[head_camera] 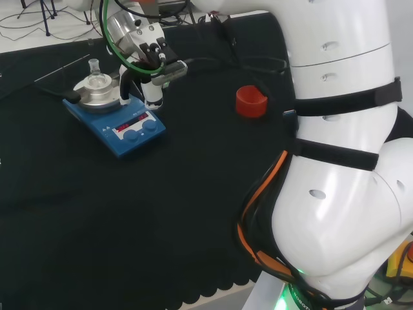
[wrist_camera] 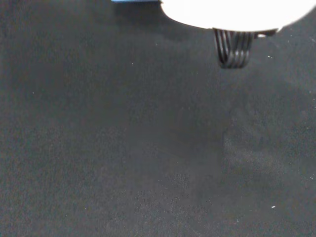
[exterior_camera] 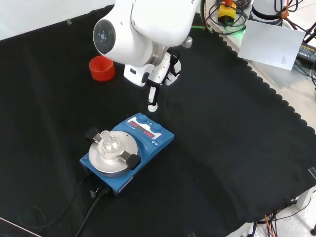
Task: Turn on the heater.
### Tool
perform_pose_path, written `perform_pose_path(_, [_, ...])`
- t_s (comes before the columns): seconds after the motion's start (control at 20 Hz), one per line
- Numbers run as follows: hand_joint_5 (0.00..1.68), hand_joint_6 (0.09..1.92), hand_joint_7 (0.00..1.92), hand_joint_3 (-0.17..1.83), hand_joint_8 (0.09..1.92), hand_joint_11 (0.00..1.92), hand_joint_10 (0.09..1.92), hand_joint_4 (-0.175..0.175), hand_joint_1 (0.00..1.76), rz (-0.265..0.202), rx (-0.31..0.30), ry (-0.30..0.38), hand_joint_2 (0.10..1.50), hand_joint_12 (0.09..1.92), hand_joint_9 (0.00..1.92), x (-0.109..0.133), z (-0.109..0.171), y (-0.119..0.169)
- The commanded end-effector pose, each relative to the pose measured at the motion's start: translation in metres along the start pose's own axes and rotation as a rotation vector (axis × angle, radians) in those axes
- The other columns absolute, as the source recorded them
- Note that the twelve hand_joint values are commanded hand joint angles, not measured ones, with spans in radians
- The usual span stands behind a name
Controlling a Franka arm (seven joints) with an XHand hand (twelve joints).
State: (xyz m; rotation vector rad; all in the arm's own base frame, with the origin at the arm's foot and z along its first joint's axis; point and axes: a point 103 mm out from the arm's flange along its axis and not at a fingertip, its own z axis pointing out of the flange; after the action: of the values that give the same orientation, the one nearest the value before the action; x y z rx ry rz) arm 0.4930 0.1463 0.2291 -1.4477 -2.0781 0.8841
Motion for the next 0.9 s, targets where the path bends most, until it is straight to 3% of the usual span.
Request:
perform_pose_path(0.05, [0.36,0.18,1.81,1.21,1.7,1.89,1.63,-0.01,1.54,-0.006,0.029,-0.007,0.52,1.55,1.92,-0.003,0.003,0.008])
perform_pose_path(0.9, [0.36,0.16,1.81,1.23,1.7,1.89,1.63,-0.006,1.54,-0.004,0.078,-0.037,0.52,1.55,1.92,0.003,0.021,0.017])
